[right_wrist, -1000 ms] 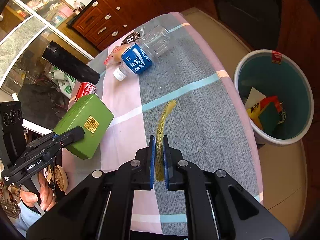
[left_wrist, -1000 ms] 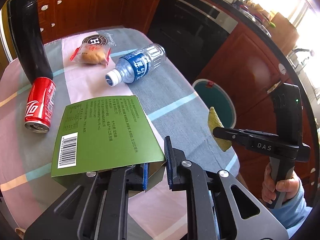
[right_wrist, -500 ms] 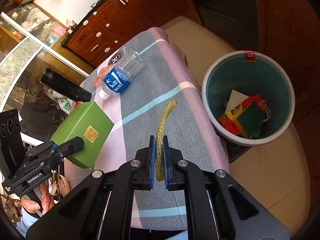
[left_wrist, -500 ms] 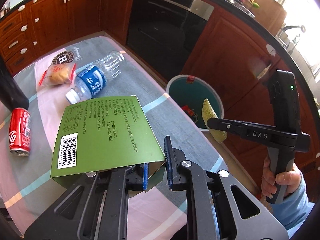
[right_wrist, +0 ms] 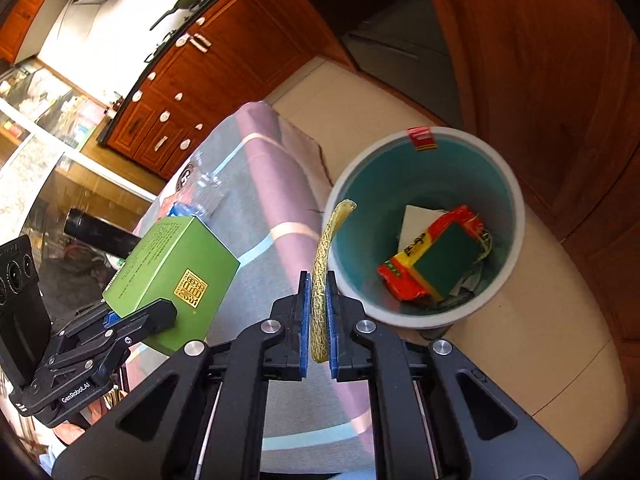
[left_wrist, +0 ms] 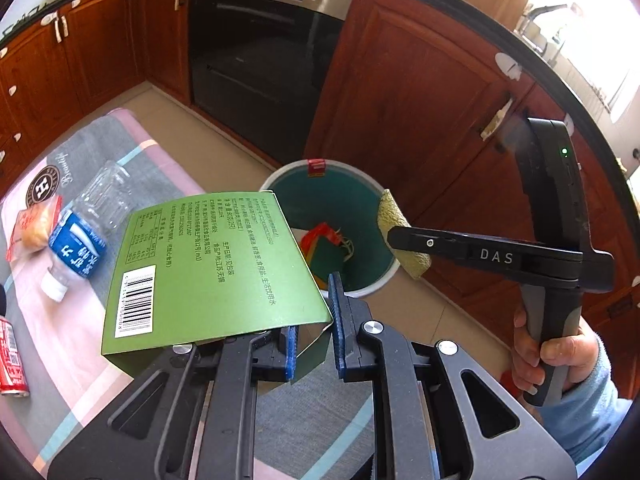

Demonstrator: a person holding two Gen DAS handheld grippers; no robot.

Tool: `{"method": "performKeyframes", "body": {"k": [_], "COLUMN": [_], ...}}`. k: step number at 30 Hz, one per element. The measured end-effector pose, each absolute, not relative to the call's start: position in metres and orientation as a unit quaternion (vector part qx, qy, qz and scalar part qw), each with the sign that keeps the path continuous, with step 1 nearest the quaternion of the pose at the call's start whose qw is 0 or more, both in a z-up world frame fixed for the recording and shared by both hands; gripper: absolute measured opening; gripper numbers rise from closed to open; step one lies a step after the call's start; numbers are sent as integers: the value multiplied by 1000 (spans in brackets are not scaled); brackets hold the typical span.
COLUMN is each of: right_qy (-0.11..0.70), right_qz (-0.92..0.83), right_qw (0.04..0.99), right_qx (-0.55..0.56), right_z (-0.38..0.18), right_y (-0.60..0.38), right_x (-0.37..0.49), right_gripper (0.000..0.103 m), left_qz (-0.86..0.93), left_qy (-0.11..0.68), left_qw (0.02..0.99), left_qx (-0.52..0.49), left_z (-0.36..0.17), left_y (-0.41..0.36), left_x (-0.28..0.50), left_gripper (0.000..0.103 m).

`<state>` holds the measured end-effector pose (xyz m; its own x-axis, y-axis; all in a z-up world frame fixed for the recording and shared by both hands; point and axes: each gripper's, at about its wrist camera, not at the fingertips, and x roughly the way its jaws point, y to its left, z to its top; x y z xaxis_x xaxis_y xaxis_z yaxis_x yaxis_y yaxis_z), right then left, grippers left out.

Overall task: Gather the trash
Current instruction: 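Carry green box and corn husk over the teal bin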

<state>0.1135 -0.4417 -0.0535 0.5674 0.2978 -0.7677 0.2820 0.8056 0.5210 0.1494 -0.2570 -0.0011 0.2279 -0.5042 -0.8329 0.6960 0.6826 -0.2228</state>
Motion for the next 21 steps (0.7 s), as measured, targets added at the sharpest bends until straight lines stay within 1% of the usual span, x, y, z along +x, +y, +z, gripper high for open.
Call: {"method": "performKeyframes", "body": {"k": [12,18,21], "right_qy": [469,476,479], "right_qz": [-42,-56,-61], "right_qw": [815,808,805], "right_qx": [337,342,345], "right_z": [-73,-83,-88], "right_y": [-493,-509,-515], "right_x": [104,105,107], "right_gripper": [7,7,7], "left_qz": [-433,-437,-429], "left_qy": [498,518,527], "left_qw": [740,722,720], "left_qx": [131,137,142], "left_z": [-27,-48,-57], "left_y": [-332,-353,-359], "left_x": [159,165,169], "left_gripper": [14,15,17]}}
